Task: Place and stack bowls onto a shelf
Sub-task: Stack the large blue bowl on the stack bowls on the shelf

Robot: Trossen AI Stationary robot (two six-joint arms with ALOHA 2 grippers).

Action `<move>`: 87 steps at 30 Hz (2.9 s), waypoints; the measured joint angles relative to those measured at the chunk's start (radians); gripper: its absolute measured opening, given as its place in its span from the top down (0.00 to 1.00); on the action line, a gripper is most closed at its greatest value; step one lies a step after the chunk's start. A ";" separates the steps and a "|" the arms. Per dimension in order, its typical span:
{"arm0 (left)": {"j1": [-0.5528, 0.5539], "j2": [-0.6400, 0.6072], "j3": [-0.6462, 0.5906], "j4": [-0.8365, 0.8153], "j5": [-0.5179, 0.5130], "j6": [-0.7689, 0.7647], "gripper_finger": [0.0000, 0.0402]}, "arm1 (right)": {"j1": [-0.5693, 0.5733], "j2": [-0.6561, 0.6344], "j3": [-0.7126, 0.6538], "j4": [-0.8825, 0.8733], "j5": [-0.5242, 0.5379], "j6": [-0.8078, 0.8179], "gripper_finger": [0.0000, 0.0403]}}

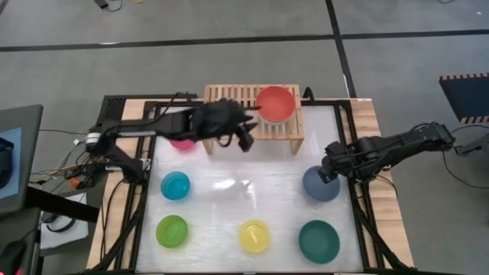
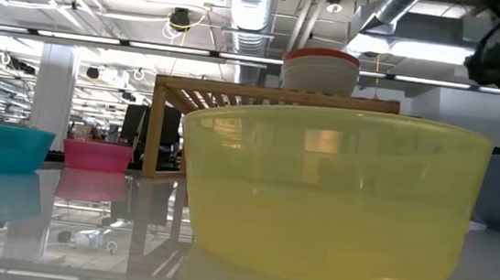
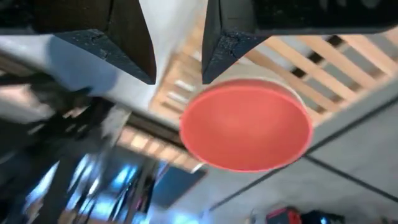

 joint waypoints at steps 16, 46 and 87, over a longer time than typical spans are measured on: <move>-0.194 -0.307 -0.478 0.061 -0.289 -0.157 0.72 | -0.112 0.136 -0.035 0.055 0.008 -0.015 0.39; -0.231 -0.337 -0.456 -0.086 -0.301 -0.091 0.72 | -0.214 0.408 -0.033 0.352 -0.199 -0.207 0.86; -0.222 -0.502 -0.454 -0.130 -0.453 -0.051 0.72 | -0.640 0.555 1.019 0.176 0.098 -0.756 0.93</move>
